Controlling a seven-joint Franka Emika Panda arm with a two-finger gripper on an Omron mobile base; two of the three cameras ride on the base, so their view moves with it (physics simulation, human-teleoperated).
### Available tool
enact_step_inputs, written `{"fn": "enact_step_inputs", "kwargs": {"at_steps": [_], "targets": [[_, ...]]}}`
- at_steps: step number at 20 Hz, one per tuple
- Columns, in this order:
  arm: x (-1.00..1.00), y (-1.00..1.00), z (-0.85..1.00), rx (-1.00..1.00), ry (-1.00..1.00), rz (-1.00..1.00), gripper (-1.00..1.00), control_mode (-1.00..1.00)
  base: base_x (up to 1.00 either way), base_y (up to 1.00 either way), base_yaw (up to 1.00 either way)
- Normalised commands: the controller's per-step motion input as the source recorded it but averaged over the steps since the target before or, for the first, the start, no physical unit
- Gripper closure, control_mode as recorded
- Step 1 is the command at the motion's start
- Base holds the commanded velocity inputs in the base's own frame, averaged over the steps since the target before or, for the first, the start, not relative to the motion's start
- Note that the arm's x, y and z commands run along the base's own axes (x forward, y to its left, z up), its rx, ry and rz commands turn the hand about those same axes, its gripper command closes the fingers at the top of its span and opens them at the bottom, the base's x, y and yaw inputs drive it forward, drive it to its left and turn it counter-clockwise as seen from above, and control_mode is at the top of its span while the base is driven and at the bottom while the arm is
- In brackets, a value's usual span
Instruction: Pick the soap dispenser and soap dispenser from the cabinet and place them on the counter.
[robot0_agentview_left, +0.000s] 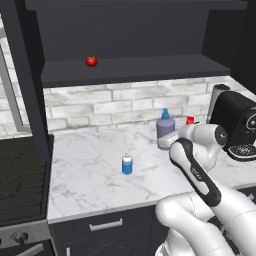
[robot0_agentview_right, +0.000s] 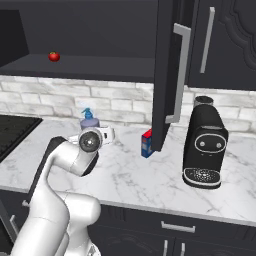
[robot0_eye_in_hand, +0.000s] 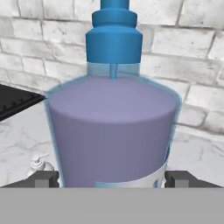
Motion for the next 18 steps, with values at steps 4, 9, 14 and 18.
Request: {"fn": "enact_step_inputs", "kwargs": {"at_steps": [4, 9, 14, 18], "targets": [[0.27, -0.15, -0.42, 0.00, 0.00, 0.17, 1.00, -1.00, 0.00, 0.00, 0.00], [0.15, -0.02, -0.45, -0.04, -0.03, 0.21, 1.00, -1.00, 0.00, 0.00, 0.00], [0.01, 0.03, -0.41, -0.05, -0.04, 0.24, 1.00, -1.00, 0.00, 0.00, 0.00], [0.07, 0.03, -0.35, -0.02, -0.02, 0.18, 1.00, -1.00, 0.00, 0.00, 0.00]]}}
